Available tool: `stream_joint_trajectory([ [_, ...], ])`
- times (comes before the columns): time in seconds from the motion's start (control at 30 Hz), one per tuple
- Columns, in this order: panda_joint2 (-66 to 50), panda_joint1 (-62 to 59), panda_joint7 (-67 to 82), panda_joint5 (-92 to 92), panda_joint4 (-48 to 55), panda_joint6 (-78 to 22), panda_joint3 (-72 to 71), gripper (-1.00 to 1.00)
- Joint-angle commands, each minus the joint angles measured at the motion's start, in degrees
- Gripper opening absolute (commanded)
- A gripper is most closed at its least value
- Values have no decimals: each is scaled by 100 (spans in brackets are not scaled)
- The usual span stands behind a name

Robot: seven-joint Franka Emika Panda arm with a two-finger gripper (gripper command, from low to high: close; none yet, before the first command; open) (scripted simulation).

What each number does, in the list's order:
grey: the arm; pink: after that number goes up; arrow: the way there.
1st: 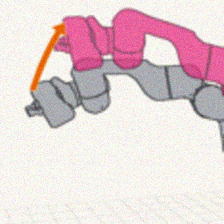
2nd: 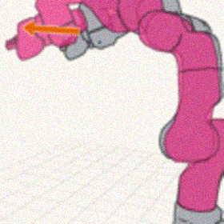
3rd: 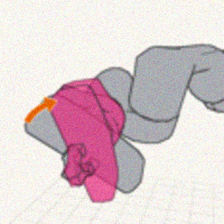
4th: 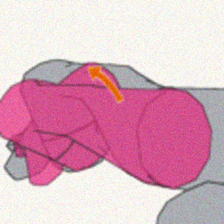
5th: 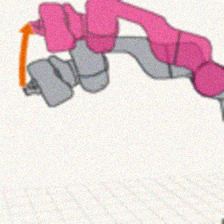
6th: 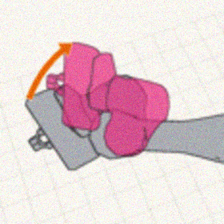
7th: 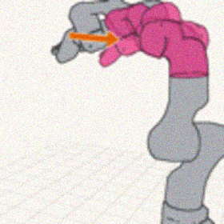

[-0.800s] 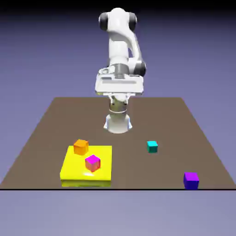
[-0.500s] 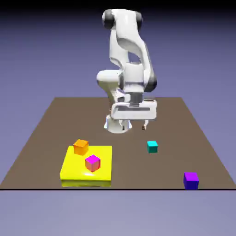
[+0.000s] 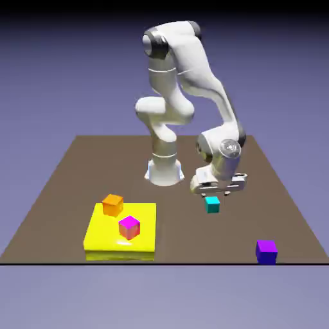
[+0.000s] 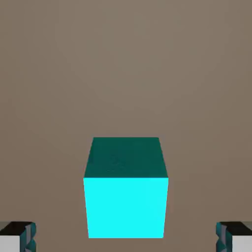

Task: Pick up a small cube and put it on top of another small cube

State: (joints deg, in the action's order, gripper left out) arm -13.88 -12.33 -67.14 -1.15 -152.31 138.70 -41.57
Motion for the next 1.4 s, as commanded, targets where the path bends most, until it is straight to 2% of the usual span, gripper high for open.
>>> stream_joint_trajectory([
  [0.0,-208,141,-120,175,-28,211,174,0],
  [0.1,-784,531,-455,661,-105,795,656,0],
  [0.13,-784,531,-455,661,-105,795,656,-100],
  [0.4,415,-281,240,-350,55,-420,-346,-100],
  [1.23,-2355,2382,6375,4875,5246,-2699,767,-100],
  [1.3,-2404,2429,6483,4967,5337,-2739,787,-100],
  [1.37,-2819,2424,6280,5312,5271,-2309,1039,-100],
])
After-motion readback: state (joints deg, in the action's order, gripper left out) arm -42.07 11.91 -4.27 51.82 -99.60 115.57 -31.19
